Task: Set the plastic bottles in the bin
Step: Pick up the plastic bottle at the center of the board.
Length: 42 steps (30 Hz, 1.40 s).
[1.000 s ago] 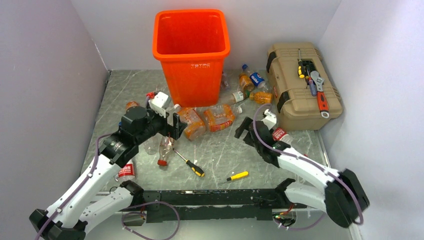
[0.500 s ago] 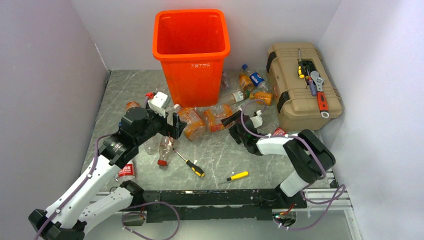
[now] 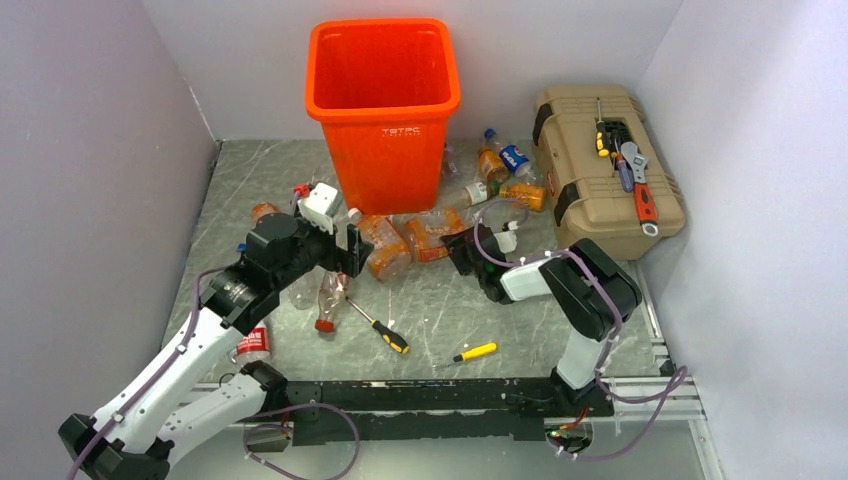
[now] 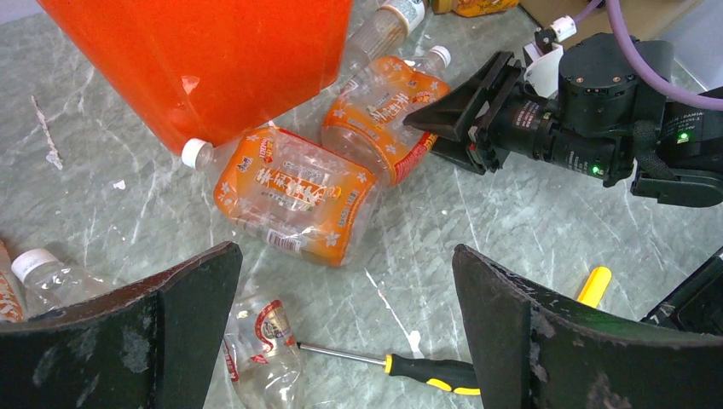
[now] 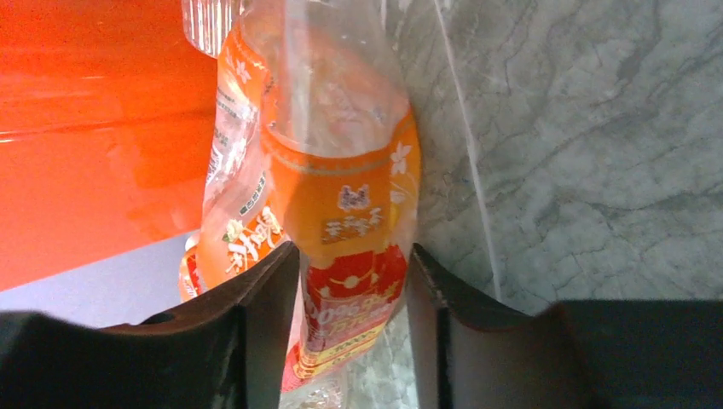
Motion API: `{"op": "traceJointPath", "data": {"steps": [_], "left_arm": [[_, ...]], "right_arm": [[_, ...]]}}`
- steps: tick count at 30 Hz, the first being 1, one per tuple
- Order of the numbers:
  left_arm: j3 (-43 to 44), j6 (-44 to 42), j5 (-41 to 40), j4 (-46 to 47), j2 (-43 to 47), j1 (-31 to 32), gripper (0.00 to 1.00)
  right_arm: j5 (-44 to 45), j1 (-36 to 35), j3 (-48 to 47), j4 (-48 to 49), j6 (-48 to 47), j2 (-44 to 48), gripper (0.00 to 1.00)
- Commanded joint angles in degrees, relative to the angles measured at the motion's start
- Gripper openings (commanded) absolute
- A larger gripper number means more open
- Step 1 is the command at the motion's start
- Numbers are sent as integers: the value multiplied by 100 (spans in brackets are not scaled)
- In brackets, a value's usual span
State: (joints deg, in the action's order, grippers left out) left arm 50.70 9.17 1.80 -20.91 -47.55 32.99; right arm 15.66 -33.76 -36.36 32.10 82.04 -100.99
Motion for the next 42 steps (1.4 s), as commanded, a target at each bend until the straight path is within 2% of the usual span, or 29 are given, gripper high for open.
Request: {"op": "traceJointPath", "data": {"steps": [1, 4, 9, 10, 11, 12, 16, 20, 25, 27, 31, 37, 42], "left_arm": [[-6, -34, -92, 127, 0, 27, 99], [-7, -35, -97, 118, -24, 23, 99], [2, -31, -100, 109, -70, 20, 100], [2, -24, -88, 105, -78, 18, 100], [3, -21, -76, 110, -79, 22, 100], [2, -25, -65, 119, -71, 23, 99], [-50, -39, 194, 276, 22, 19, 100], [-215, -42, 803, 685, 186, 23, 99], [-238, -66, 2274, 1064, 138, 14, 99], [-215, 82, 2854, 1277, 2, 6, 99], [-218, 500, 3777, 1751, -261, -35, 100], [-111, 1186, 4857, 2509, -655, -125, 100], [-38, 1632, 5515, 2941, -1106, -126, 100]], "right_arm": [[-102, 34, 190, 83, -83, -134, 43], [-73, 46, 354, 15, -420, 159, 31], [53, 48, 589, -751, -1506, 1263, 17], [68, 45, 639, -968, -1801, 1574, 13], [63, 47, 696, -1140, -2099, 1890, 4], [36, 47, 760, -1300, -2460, 2209, 0], [-496, 23, 1077, -1706, -3815, 3577, 0], [-1689, -35, 1253, -2182, -5050, 4894, 0], [-3507, -178, 1266, -2598, -5910, 6176, 0], [-3958, -263, 1282, -2609, -5983, 6508, 0], [-4555, -530, 1447, -2050, -5922, 6754, 0], [-4613, -973, 1367, -1989, -6185, 6564, 0], [-4259, -1319, 1299, -1976, -6378, 6452, 0]]}}
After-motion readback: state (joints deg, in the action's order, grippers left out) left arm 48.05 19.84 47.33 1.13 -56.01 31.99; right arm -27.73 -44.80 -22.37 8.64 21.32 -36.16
